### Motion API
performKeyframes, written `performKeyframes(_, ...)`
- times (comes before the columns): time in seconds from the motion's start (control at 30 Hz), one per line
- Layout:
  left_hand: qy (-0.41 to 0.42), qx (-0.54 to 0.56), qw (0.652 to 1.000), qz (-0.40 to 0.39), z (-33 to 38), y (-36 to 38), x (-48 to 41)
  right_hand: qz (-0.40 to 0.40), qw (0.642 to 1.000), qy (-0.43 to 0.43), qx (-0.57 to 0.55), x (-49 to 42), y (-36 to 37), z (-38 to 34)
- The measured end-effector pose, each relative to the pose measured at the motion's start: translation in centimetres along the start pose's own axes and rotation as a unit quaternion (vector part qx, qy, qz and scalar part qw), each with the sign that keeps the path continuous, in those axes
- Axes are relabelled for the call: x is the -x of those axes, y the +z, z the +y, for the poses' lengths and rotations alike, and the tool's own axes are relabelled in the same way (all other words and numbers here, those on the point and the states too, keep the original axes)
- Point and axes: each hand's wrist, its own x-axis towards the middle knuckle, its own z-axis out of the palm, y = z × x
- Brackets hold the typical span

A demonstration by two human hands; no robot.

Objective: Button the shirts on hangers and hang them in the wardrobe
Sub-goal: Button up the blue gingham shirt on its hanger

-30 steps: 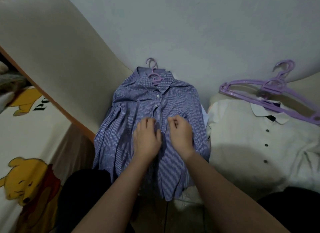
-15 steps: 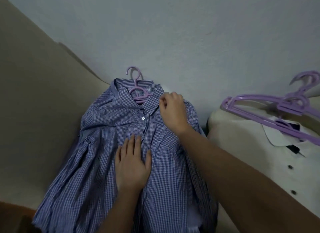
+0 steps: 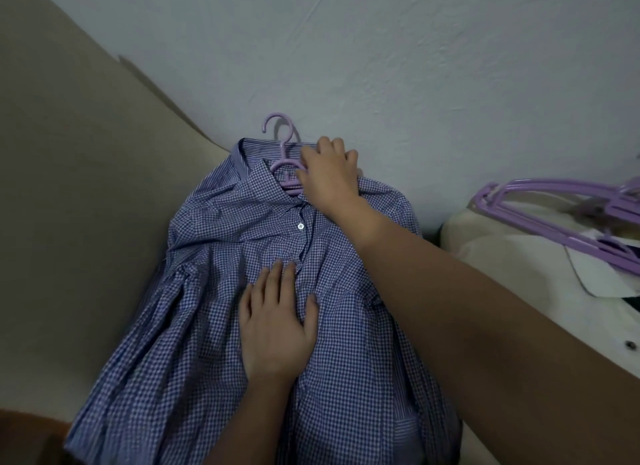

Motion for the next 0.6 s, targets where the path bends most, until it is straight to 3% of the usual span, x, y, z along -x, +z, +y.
performKeyframes(0.3,0.001,0.005,1.000,0.010,-0.1,0.2,0.1,0.004,0.998,0.008,-0.067,-0.1,-3.1,0.3)
performKeyframes(0.43,0.010,0.001,1.000,0.016,-0.1,0.5,0.1,0.142,0.968,0.097,-0.182,-2.6,-4.1,0.5)
performKeyframes(0.6,0.010,0.001,1.000,0.021,-0.2,0.6,0.0,0.176,0.960,0.080,-0.203,-2.7,-3.5,-0.9)
